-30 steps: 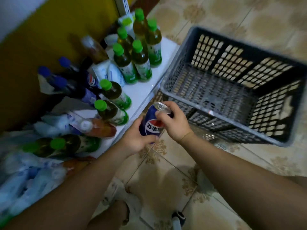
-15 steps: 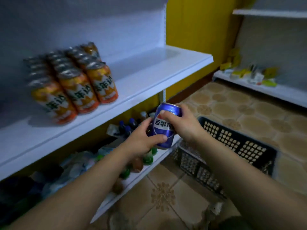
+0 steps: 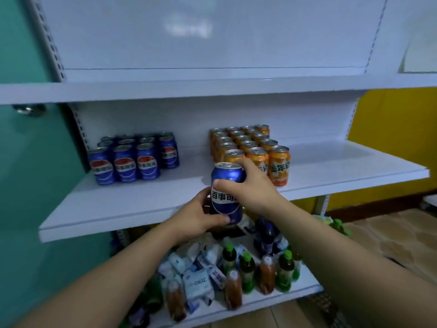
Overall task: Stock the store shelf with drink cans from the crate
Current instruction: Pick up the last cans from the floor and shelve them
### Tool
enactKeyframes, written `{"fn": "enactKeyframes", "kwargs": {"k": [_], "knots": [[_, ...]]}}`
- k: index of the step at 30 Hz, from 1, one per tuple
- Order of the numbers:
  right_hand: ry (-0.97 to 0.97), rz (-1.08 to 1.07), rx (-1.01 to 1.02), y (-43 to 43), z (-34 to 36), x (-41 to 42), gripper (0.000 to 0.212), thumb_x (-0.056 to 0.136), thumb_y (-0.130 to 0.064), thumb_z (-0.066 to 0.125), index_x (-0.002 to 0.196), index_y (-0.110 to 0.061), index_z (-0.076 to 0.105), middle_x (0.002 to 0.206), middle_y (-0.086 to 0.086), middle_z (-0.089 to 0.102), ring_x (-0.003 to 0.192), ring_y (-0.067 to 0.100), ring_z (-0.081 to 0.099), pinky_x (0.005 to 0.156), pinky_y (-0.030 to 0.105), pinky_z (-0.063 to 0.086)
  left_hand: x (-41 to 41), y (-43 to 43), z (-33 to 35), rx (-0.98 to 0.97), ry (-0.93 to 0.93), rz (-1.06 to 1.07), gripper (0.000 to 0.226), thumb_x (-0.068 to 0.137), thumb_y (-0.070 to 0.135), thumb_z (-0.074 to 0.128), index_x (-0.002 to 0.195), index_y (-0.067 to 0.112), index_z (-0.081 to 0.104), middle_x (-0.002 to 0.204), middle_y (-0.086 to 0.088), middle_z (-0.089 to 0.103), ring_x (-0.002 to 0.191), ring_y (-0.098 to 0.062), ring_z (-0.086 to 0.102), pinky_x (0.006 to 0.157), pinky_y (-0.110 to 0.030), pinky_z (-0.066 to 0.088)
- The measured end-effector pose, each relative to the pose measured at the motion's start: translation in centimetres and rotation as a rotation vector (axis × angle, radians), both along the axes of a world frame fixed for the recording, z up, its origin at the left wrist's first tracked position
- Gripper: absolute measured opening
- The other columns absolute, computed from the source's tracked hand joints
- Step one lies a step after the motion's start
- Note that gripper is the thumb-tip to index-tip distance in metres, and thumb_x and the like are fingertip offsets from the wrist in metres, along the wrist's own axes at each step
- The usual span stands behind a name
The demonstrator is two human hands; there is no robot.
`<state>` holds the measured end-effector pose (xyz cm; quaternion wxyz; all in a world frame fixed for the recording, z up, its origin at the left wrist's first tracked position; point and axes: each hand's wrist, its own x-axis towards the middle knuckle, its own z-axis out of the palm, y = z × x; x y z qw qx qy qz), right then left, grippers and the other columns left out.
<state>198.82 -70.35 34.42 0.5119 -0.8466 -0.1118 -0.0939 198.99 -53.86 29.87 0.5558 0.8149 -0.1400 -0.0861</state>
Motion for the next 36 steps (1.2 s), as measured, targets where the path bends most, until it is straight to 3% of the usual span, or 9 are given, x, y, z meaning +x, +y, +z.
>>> {"fn": "enactKeyframes", "kwargs": {"k": [3, 6, 11, 14, 22, 26, 30, 36], "knots": [[0.027, 0.104, -0.016, 4.5, 0.4, 1.5, 0.054, 0.071, -0.048, 0.076, 0.113, -0.032, 0.046, 0.102, -0.011, 0.06, 0.09, 0.008, 0.061, 0.074, 0.027, 0.054, -0.2, 5.0, 0.1, 0.136, 0.0, 0.099, 0.081, 0.077, 0.018, 0.077, 0.143, 0.02, 0.03, 0.119, 0.007, 0.056, 0.108, -0.004, 0.056, 0.091, -0.023, 0.048], [0.052, 0.159, -0.039, 8.3, 0.5, 3.2, 0.054, 0.072, -0.047, 0.077, 0.112, -0.034, 0.043, 0.106, -0.01, 0.058, 0.096, 0.011, 0.06, 0.079, 0.032, 0.054, 0.0, 9.4, -0.3, 0.328, 0.002, 0.187, 0.09, 0.078, 0.038, 0.075, 0.149, 0.023, 0.022, 0.14, -0.002, 0.046, 0.126, -0.015, 0.046, 0.106, -0.033, 0.039], [0.089, 0.179, -0.071, 12.6, -0.1, 6.6, 0.07, 0.074, -0.043, 0.077, 0.132, -0.025, 0.041, 0.121, -0.003, 0.055, 0.11, 0.019, 0.056, 0.084, 0.035, 0.05, 2.7, 15.7, -1.2, 0.856, -0.07, 0.318, 0.075, 0.089, 0.06, 0.047, 0.15, 0.021, 0.025, 0.156, -0.001, 0.026, 0.14, -0.018, 0.029, 0.114, -0.035, 0.028], [0.104, 0.176, -0.081, 13.8, -0.8, 8.6, 0.074, 0.075, -0.043, 0.077, 0.136, -0.025, 0.039, 0.131, 0.001, 0.055, 0.116, 0.023, 0.055, 0.088, 0.037, 0.05, 4.7, 17.7, -1.9, 1.03, -0.021, 0.341, 0.071, 0.092, 0.064, 0.032, 0.151, 0.025, 0.021, 0.159, -0.001, 0.017, 0.145, -0.02, 0.018, 0.117, -0.046, 0.018], [0.087, 0.161, -0.055, 15.1, -2.4, 12.6, 0.07, 0.076, -0.04, 0.077, 0.134, -0.027, 0.04, 0.127, -0.003, 0.055, 0.111, 0.018, 0.054, 0.088, 0.035, 0.048, 8.4, 18.4, -2.8, 1.089, 0.072, 0.374, 0.074, 0.087, 0.075, 0.02, 0.151, 0.04, 0.007, 0.161, 0.007, -0.004, 0.148, -0.018, -0.006, 0.114, -0.059, -0.004], [0.065, 0.183, 0.05, 15.2, -3.7, 13.7, 0.075, 0.079, -0.029, 0.077, 0.14, -0.03, 0.033, 0.117, -0.012, 0.049, 0.106, 0.01, 0.05, 0.091, 0.03, 0.043, 8.6, 18.6, -3.7, 1.111, 0.039, 0.39, 0.076, 0.085, 0.077, 0.018, 0.15, 0.041, 0.002, 0.16, 0.01, -0.007, 0.147, -0.016, -0.008, 0.115, -0.056, -0.004], [0.0, 0.18, 0.105, 15.9, -6.0, 14.9, 0.078, 0.08, -0.024, 0.077, 0.141, -0.034, 0.031, 0.129, -0.011, 0.051, 0.113, 0.009, 0.053, 0.097, 0.032, 0.046, 8.7, 18.6, -3.9, 1.104, 0.017, 0.42, 0.076, 0.085, 0.077, 0.019, 0.15, 0.041, 0.004, 0.16, 0.011, -0.005, 0.147, -0.014, -0.006, 0.116, -0.054, -0.004], [-0.067, 0.155, 0.124, 17.3, -6.8, 18.5, 0.074, 0.08, -0.019, 0.076, 0.14, -0.031, 0.034, 0.13, -0.01, 0.052, 0.115, 0.008, 0.052, 0.1, 0.036, 0.046, 8.7, 18.7, -4.1, 1.09, -0.001, 0.438, 0.076, 0.085, 0.077, 0.02, 0.15, 0.041, 0.007, 0.16, 0.012, -0.003, 0.147, -0.012, -0.005, 0.117, -0.052, -0.004]]}}
